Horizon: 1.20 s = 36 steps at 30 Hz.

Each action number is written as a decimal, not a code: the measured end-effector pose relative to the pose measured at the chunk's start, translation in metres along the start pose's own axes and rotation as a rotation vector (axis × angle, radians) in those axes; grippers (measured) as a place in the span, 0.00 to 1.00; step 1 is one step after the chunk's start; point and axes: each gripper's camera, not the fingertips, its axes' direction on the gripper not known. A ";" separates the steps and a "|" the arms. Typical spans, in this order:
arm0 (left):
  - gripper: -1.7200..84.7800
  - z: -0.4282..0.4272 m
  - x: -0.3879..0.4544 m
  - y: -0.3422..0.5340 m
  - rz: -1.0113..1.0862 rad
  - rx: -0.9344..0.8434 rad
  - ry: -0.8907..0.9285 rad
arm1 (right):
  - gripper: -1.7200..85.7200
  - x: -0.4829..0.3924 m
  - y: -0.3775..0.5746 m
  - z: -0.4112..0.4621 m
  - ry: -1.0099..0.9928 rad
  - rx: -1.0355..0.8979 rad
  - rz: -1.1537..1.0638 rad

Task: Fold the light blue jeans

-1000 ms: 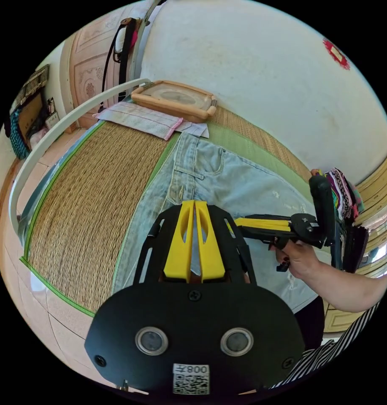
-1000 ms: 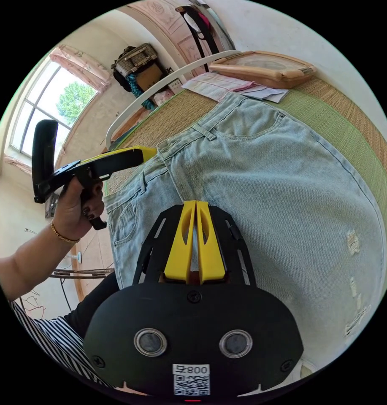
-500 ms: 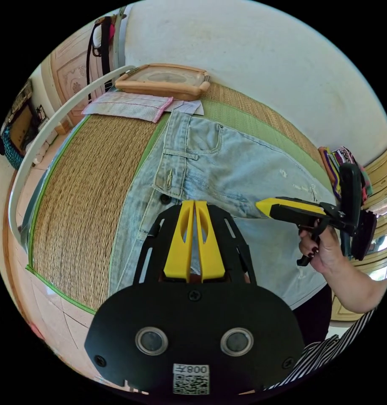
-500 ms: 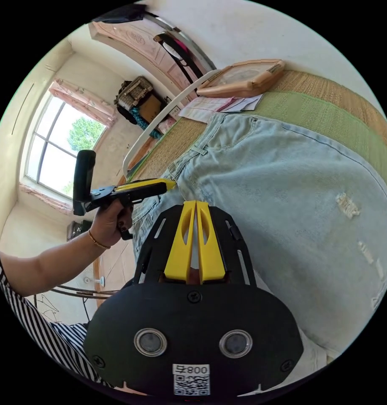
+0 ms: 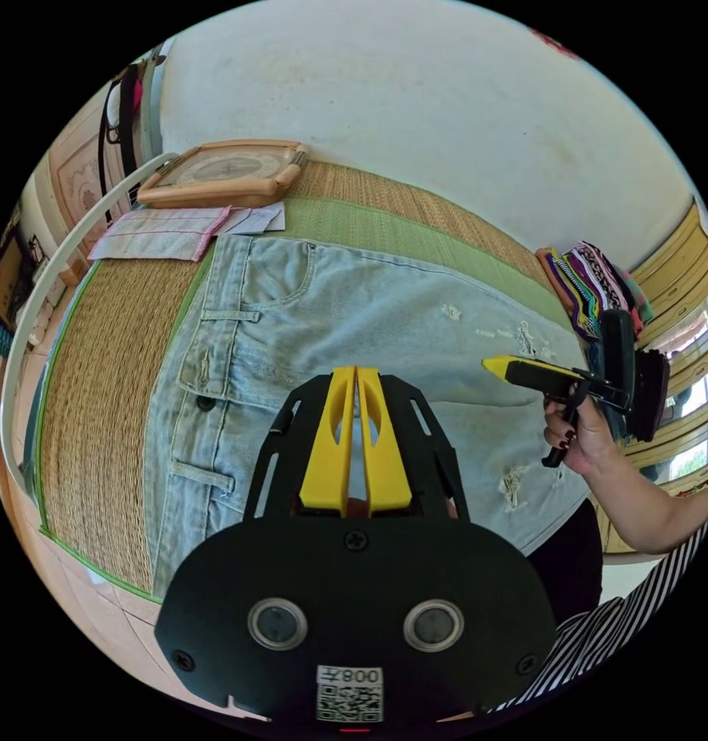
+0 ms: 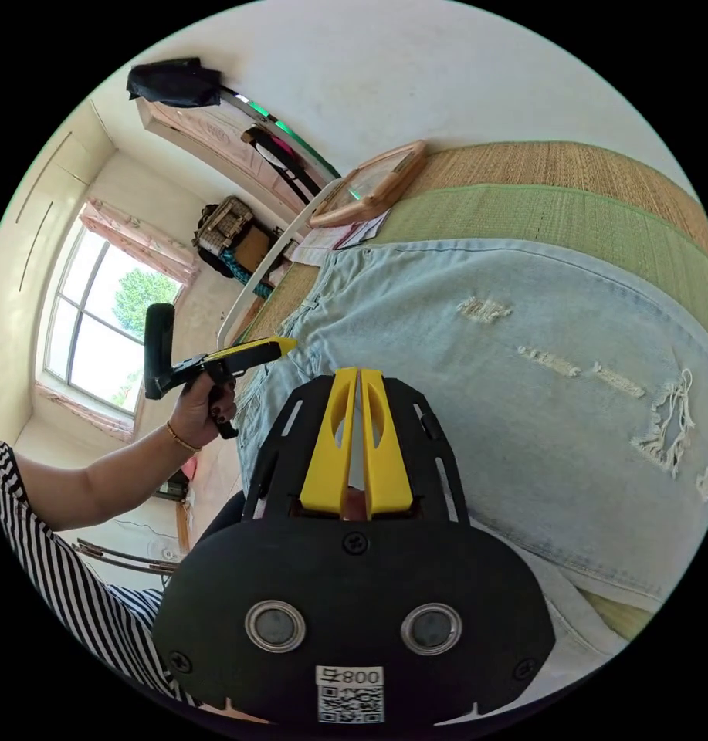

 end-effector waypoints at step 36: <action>0.12 0.271 0.543 -0.226 0.808 -0.199 0.537 | 0.13 0.127 0.259 -0.334 0.914 0.250 0.610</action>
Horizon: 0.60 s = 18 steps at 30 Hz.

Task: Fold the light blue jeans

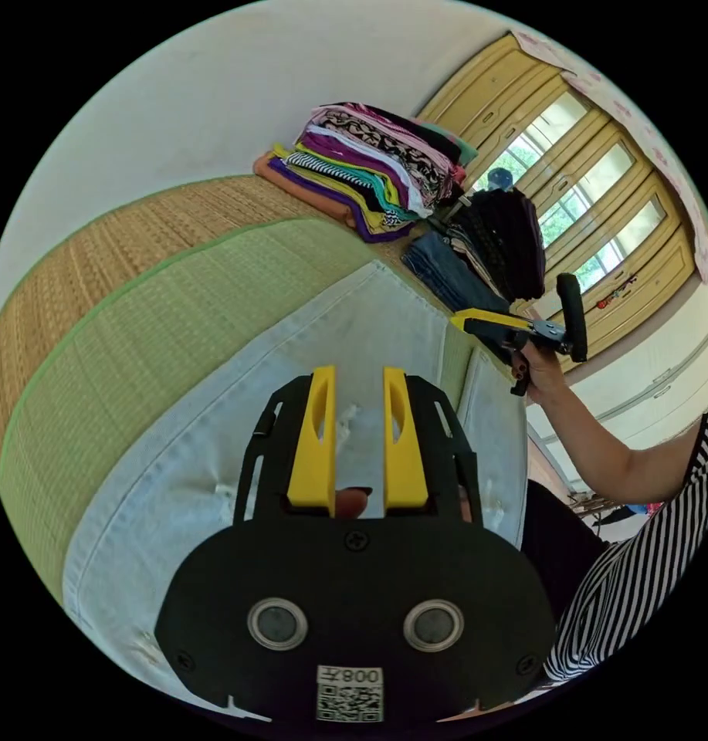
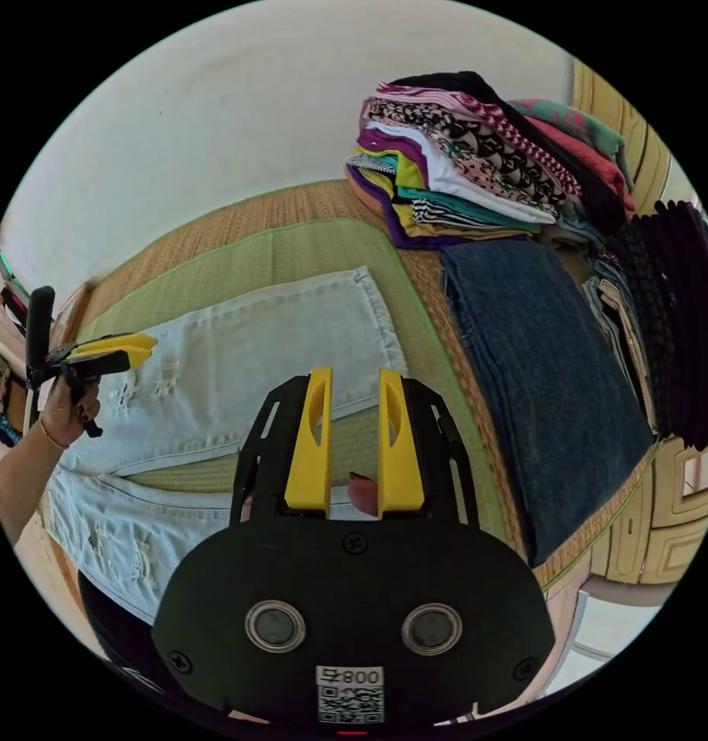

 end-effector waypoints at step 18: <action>0.03 0.126 0.061 -0.165 0.130 -0.147 -0.267 | 0.09 0.071 0.021 -0.008 -0.158 -0.020 -0.030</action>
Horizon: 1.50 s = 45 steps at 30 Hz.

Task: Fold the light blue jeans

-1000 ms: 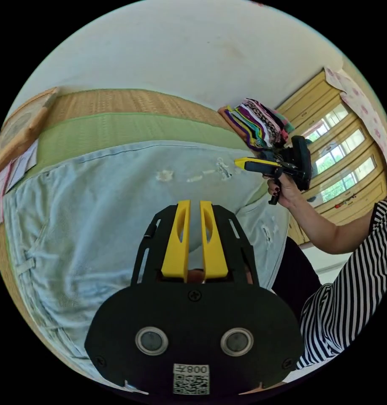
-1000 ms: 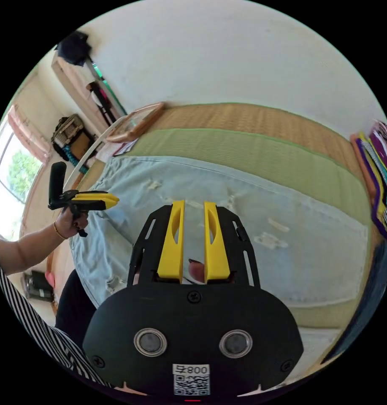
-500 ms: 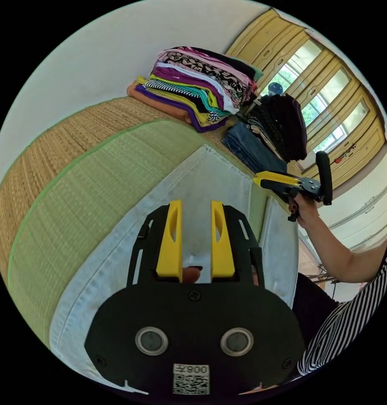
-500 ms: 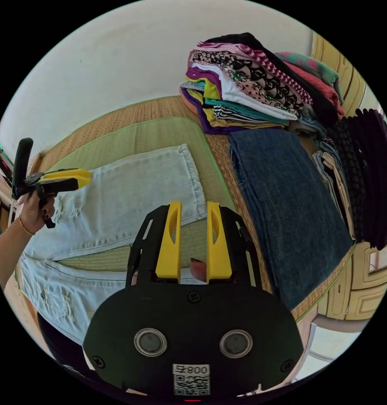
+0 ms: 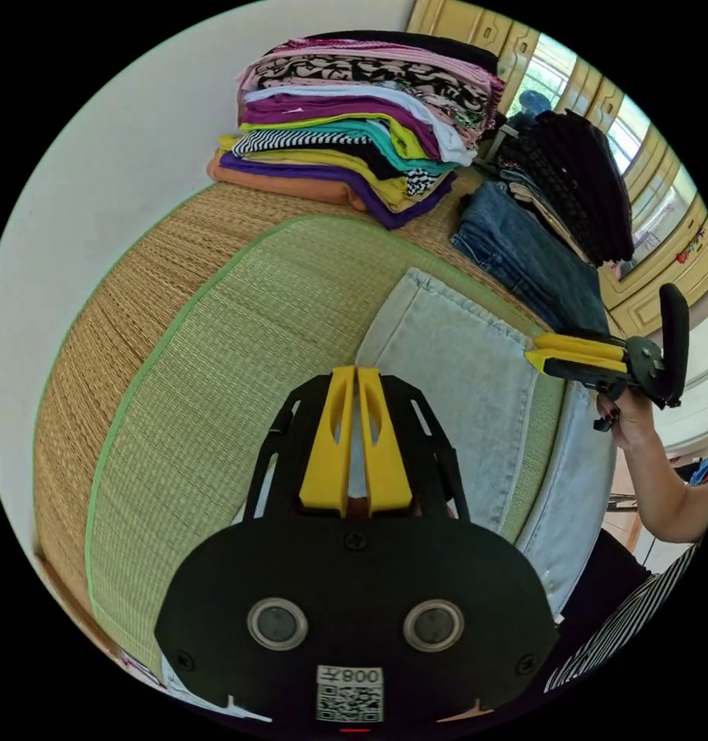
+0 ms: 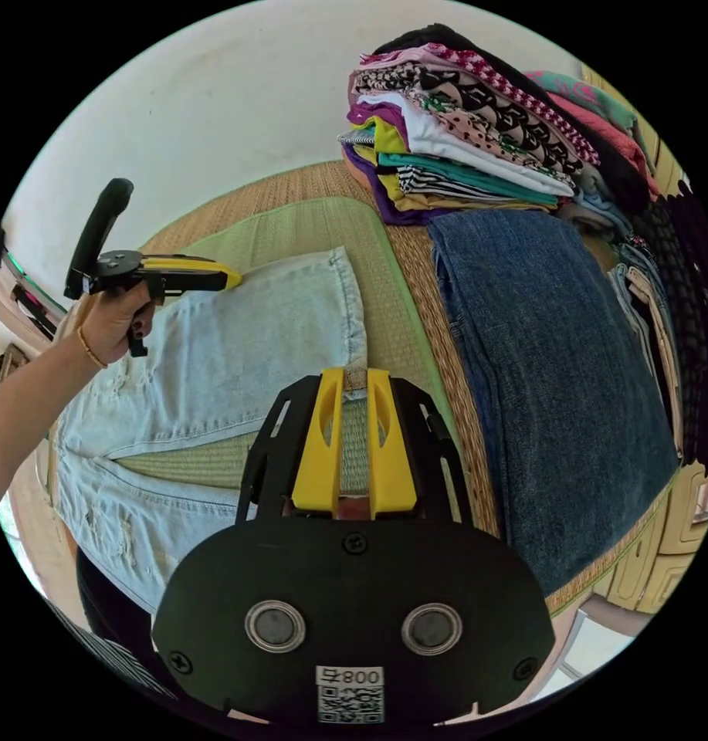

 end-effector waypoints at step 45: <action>0.04 -0.060 0.108 0.140 0.028 -0.076 0.163 | 0.08 0.094 0.121 -0.056 -0.020 -0.126 0.198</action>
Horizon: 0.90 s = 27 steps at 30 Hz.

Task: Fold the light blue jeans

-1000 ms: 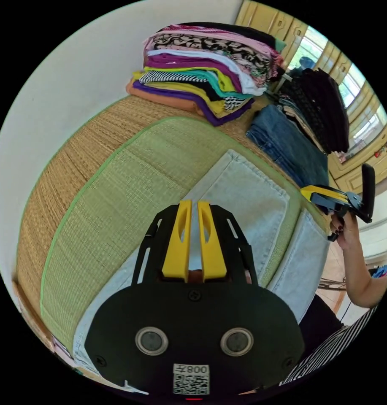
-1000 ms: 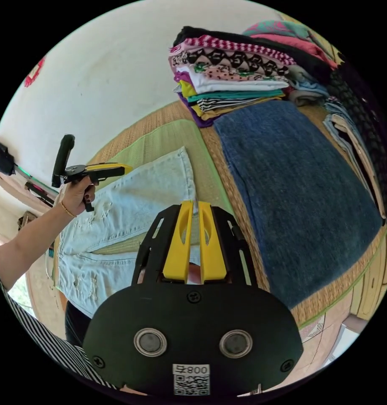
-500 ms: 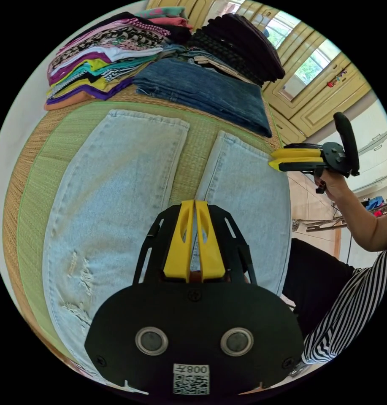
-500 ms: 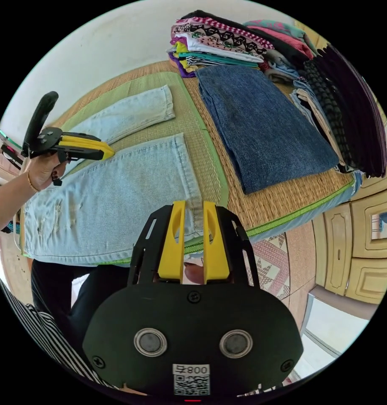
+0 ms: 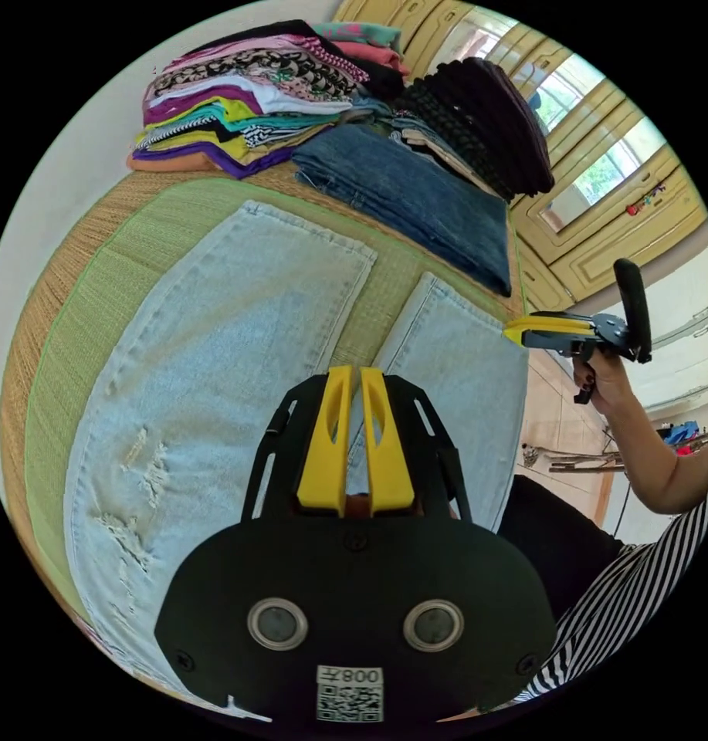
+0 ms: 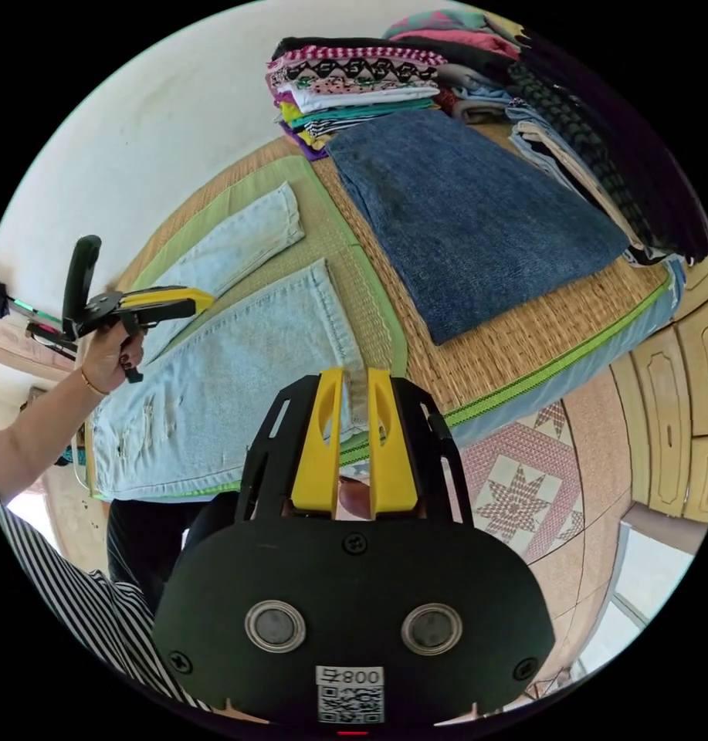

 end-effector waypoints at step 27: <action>0.02 -0.272 -0.191 0.649 -1.156 0.266 -0.326 | 0.05 -0.636 -0.018 0.154 -0.536 -0.302 -1.214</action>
